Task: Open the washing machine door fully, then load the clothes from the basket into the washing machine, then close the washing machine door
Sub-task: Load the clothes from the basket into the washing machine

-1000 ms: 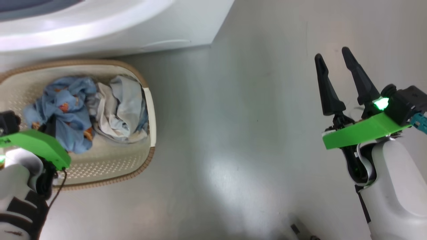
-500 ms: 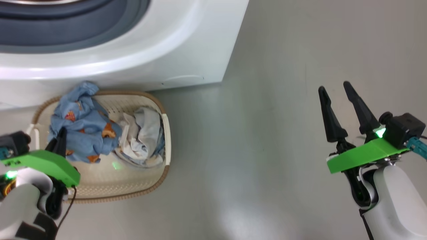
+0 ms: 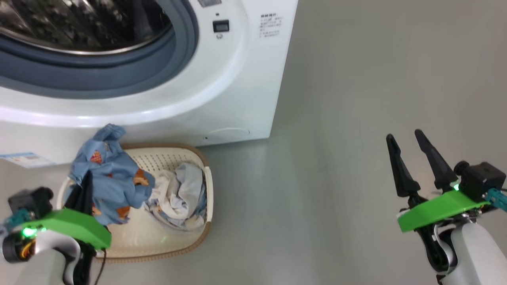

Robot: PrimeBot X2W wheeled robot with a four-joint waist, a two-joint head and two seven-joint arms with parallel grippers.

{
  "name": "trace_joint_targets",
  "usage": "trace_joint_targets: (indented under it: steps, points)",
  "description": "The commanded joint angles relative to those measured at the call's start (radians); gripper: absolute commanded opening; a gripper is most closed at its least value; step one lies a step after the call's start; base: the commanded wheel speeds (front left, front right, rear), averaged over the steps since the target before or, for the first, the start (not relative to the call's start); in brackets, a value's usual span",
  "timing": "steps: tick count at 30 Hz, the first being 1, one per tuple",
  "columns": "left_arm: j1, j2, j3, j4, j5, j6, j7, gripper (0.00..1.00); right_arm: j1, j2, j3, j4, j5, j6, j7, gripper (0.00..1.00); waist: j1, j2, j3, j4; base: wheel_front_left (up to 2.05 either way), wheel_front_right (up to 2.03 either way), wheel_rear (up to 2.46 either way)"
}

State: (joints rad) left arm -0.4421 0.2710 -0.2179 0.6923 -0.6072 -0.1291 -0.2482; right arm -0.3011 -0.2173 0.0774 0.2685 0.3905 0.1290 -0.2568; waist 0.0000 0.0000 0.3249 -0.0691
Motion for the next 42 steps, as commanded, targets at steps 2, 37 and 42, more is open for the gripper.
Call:
trace_joint_targets:
  steps: [2,37,42]
  points:
    - [0.051,0.022,0.068,-0.078,0.045,-0.002,-0.013,0.0,0.041,-0.015,0.009,-0.019,0.017,0.002,-0.005,1.0,0.0,0.0,-0.063,0.007,0.0,0.0,0.0]
    - [0.501,-0.141,0.289,-0.632,0.209,-0.002,-0.014,0.0,0.201,-0.037,-0.046,-0.037,0.03,0.002,-0.005,1.0,0.0,0.0,-0.185,0.032,0.0,0.0,0.0]
    - [0.452,-0.138,0.295,-0.634,0.191,-0.002,-0.014,0.0,0.18,-0.028,-0.045,-0.045,0.025,0.002,-0.005,1.0,0.0,0.0,-0.147,0.027,0.0,0.0,0.0]
